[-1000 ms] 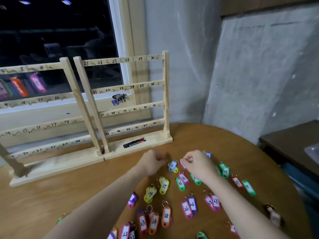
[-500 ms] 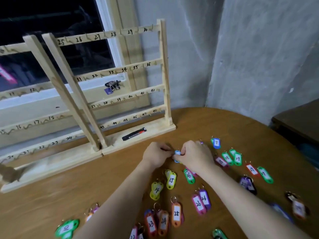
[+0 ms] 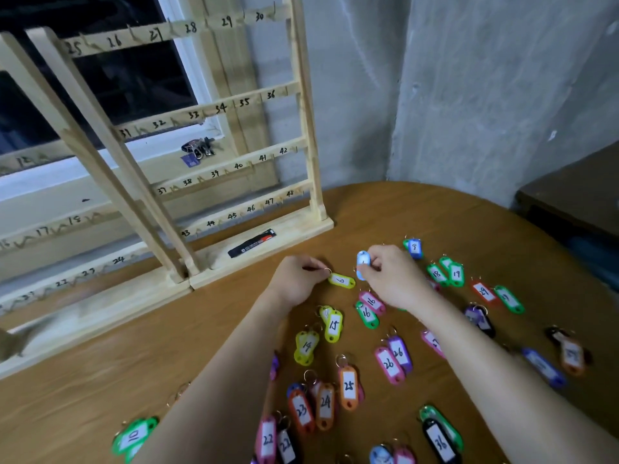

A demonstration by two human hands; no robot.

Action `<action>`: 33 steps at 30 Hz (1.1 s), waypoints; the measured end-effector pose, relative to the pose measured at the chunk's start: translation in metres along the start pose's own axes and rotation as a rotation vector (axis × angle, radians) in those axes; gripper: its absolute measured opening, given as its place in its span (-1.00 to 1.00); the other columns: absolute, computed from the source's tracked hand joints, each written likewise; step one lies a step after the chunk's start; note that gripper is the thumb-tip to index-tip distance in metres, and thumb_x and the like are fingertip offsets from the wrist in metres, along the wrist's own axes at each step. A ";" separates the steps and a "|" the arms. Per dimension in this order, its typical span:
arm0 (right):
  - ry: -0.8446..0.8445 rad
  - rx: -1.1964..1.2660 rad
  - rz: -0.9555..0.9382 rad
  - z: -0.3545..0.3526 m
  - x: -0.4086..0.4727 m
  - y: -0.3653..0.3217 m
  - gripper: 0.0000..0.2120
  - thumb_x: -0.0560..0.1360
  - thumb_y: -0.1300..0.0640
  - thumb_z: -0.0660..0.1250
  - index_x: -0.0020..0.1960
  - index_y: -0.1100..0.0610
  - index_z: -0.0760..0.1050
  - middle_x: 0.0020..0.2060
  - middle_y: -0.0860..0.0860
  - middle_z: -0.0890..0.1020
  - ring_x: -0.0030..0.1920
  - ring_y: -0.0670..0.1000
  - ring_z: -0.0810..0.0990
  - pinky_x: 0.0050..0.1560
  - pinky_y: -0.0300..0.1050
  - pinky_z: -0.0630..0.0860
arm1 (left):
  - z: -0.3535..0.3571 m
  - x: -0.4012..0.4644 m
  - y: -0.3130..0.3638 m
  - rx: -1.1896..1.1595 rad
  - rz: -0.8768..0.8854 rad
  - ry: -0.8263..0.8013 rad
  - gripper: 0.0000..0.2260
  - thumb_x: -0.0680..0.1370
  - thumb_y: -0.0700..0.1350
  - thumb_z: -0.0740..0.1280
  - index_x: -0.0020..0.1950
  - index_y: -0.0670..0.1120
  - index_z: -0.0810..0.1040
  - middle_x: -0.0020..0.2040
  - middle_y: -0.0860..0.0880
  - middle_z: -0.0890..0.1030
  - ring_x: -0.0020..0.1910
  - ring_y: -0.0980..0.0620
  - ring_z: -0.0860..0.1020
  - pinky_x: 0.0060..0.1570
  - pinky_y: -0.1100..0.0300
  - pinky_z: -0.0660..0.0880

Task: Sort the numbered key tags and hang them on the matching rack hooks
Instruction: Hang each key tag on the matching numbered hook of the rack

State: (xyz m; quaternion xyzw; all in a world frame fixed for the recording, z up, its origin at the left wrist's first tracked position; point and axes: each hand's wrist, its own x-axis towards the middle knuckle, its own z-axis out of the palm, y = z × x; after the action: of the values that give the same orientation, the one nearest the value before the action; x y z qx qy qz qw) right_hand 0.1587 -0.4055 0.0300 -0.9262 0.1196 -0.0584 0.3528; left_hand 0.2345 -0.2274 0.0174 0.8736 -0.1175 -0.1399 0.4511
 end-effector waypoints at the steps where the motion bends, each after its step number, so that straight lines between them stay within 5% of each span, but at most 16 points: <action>1: -0.015 0.055 0.002 -0.002 -0.004 0.002 -0.75 0.58 0.18 0.33 -0.26 0.19 0.45 -0.44 0.02 0.55 -0.34 0.14 0.49 -0.33 0.03 0.35 | -0.001 0.000 0.000 -0.011 -0.009 -0.010 -0.94 0.57 -0.16 0.43 -0.04 -0.13 0.69 -0.22 0.02 0.60 -0.25 0.15 0.49 -0.32 0.50 0.35; 4: -0.059 0.195 -0.030 -0.009 -0.019 0.004 -0.87 0.61 0.21 0.31 -0.13 0.13 0.52 -0.30 -0.03 0.68 -0.29 0.02 0.61 -0.22 0.01 0.48 | -0.001 0.000 -0.002 -0.030 -0.024 -0.022 -0.94 0.58 -0.15 0.42 -0.08 -0.07 0.67 -0.20 0.04 0.61 -0.21 0.13 0.51 -0.33 0.50 0.37; 8: -0.107 0.317 -0.020 -0.013 -0.032 -0.004 -0.87 0.64 0.26 0.21 -0.02 0.16 0.51 -0.20 -0.02 0.74 -0.47 -0.20 0.51 -0.40 -0.33 0.36 | -0.001 -0.004 0.000 -0.049 -0.026 -0.030 -0.93 0.58 -0.13 0.42 -0.10 -0.04 0.65 -0.19 0.05 0.61 -0.21 0.16 0.50 -0.30 0.48 0.38; 12: -0.142 0.533 0.042 -0.010 -0.034 -0.009 -0.78 0.68 0.28 0.10 -0.02 0.16 0.50 -0.32 0.03 0.66 -0.43 0.01 0.46 -0.34 -0.13 0.40 | -0.011 -0.016 0.000 -0.044 -0.003 -0.069 -0.92 0.60 -0.10 0.41 -0.09 -0.02 0.66 -0.18 0.09 0.64 -0.19 0.18 0.53 -0.17 0.36 0.39; 16: -0.175 0.725 0.082 -0.009 -0.040 -0.016 -0.76 0.71 0.22 0.10 -0.06 0.21 0.48 -0.44 0.07 0.45 -0.50 0.03 0.42 -0.50 -0.19 0.26 | -0.028 -0.037 0.000 -0.188 -0.023 0.019 -0.90 0.63 -0.17 0.35 -0.02 -0.13 0.65 -0.21 0.02 0.64 -0.28 0.11 0.52 -0.27 0.39 0.44; 22: -0.210 0.739 -0.017 -0.008 -0.045 -0.046 -0.71 0.71 0.07 0.18 -0.07 0.21 0.52 -0.49 -0.05 0.26 -0.42 0.03 0.37 -0.33 -0.11 0.26 | -0.093 -0.069 0.013 -0.105 0.009 0.129 -0.88 0.62 -0.15 0.37 0.00 -0.18 0.66 -0.15 -0.02 0.69 -0.26 0.12 0.59 -0.25 0.27 0.48; 27: -0.286 0.802 -0.133 -0.002 -0.043 -0.093 -0.75 0.71 0.15 0.19 0.04 0.29 0.57 -0.48 -0.04 0.26 -0.40 0.01 0.38 -0.29 -0.17 0.33 | -0.171 -0.097 0.028 -0.059 0.001 0.198 -0.91 0.59 -0.16 0.42 -0.08 -0.16 0.66 -0.29 -0.06 0.65 -0.32 0.06 0.55 -0.27 0.15 0.44; 33: -0.381 0.790 -0.277 0.005 -0.041 -0.169 -0.77 0.68 0.16 0.26 -0.05 0.25 0.60 -0.39 0.02 0.57 -0.33 0.02 0.51 -0.25 -0.11 0.40 | -0.248 -0.135 0.055 0.015 0.066 0.334 -0.90 0.61 -0.18 0.39 -0.07 -0.17 0.65 -0.26 0.03 0.67 -0.35 0.16 0.58 -0.25 0.25 0.46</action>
State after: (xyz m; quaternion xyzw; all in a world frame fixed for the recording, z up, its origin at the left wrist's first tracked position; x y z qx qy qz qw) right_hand 0.1508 -0.2694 0.1378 -0.7224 -0.1036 0.0251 0.6832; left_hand 0.1912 -0.0263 0.2189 0.8838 -0.0702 0.0230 0.4620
